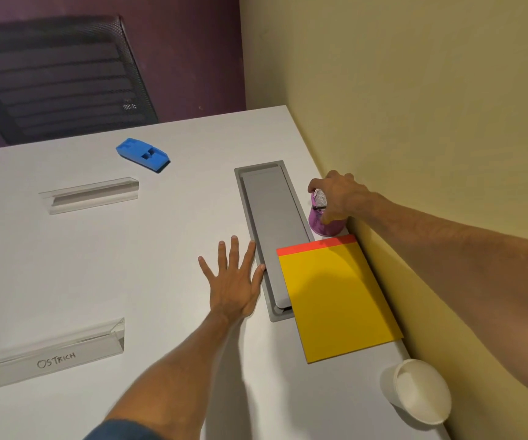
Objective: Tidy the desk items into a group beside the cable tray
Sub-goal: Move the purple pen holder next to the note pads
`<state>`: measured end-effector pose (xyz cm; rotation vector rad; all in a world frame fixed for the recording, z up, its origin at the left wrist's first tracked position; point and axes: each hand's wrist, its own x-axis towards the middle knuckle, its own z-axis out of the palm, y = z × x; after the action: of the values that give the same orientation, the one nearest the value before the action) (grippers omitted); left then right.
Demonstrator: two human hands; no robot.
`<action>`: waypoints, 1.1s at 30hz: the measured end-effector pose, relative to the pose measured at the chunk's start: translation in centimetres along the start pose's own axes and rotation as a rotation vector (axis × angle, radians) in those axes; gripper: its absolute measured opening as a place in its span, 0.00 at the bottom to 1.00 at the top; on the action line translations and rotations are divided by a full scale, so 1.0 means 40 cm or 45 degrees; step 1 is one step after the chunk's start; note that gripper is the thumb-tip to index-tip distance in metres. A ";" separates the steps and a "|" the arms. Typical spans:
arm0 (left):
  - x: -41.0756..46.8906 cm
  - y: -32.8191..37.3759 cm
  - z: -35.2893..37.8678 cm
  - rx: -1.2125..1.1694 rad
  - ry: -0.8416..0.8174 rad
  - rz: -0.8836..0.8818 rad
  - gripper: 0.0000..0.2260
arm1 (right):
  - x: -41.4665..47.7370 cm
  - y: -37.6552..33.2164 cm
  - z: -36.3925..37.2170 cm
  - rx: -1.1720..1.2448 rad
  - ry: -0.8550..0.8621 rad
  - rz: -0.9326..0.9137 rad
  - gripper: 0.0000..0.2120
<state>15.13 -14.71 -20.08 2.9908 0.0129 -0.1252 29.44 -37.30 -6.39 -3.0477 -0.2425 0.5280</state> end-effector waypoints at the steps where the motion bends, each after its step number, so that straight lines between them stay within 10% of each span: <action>1: 0.000 0.000 0.000 -0.001 0.000 0.000 0.27 | 0.000 0.001 0.001 -0.001 -0.003 0.002 0.32; 33: 0.002 0.000 0.000 0.008 -0.026 0.001 0.28 | -0.012 -0.025 -0.020 -0.373 -0.077 0.005 0.47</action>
<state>15.19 -14.72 -20.08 2.9959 0.0090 -0.1560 29.13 -36.38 -5.43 -3.3171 -0.3442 0.6386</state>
